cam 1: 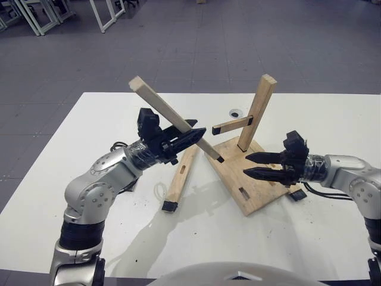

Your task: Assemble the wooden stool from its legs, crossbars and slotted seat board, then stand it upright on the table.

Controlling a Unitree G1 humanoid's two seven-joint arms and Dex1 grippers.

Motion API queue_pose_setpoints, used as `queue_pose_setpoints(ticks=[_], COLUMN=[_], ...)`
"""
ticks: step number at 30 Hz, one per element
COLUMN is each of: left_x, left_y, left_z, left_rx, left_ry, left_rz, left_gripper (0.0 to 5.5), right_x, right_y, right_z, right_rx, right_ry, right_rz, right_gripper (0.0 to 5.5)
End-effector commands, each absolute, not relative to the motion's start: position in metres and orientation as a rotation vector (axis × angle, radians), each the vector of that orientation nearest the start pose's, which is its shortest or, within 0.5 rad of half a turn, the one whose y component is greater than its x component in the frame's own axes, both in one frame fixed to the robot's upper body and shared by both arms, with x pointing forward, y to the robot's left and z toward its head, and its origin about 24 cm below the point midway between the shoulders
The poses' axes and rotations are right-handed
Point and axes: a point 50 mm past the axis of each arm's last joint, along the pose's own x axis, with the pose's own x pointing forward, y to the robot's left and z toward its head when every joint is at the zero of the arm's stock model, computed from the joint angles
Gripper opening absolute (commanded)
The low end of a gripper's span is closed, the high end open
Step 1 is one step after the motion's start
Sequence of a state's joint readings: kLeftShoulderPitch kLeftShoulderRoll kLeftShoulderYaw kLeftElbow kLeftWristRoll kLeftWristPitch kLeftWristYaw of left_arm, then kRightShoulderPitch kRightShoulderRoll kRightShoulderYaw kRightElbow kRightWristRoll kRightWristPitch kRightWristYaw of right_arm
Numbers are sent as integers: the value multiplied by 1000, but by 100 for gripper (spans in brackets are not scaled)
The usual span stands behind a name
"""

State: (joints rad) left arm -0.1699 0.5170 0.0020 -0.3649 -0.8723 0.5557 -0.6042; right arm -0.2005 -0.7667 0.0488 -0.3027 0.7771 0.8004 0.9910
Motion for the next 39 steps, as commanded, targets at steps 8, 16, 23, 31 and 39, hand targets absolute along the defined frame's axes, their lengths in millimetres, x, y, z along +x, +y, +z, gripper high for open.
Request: queue_pose_setpoints(ticks=[8,16,23,31,39], left_x=[285,300,306,306,317], left_y=[144,136,132,132,161], left_z=[96,86,77,54,49], left_rx=[-148,-205,-182,-107,-16], left_ry=[23,62,136,346,521], left_rz=[-922,-974,-1025,-1049,-964], left_gripper=[206,206,206,205,205], right_x=[230,225,216,217,215], right_y=[-183,-182,-193,-194,-197], right_z=[54,37,26,25,23], right_rx=[-357,-453,-548,-542,-563], right_ry=[587,629,713,712,720], right_rz=[1131,1160,1178,1170,1163], right_gripper=[311,311,311,311,311])
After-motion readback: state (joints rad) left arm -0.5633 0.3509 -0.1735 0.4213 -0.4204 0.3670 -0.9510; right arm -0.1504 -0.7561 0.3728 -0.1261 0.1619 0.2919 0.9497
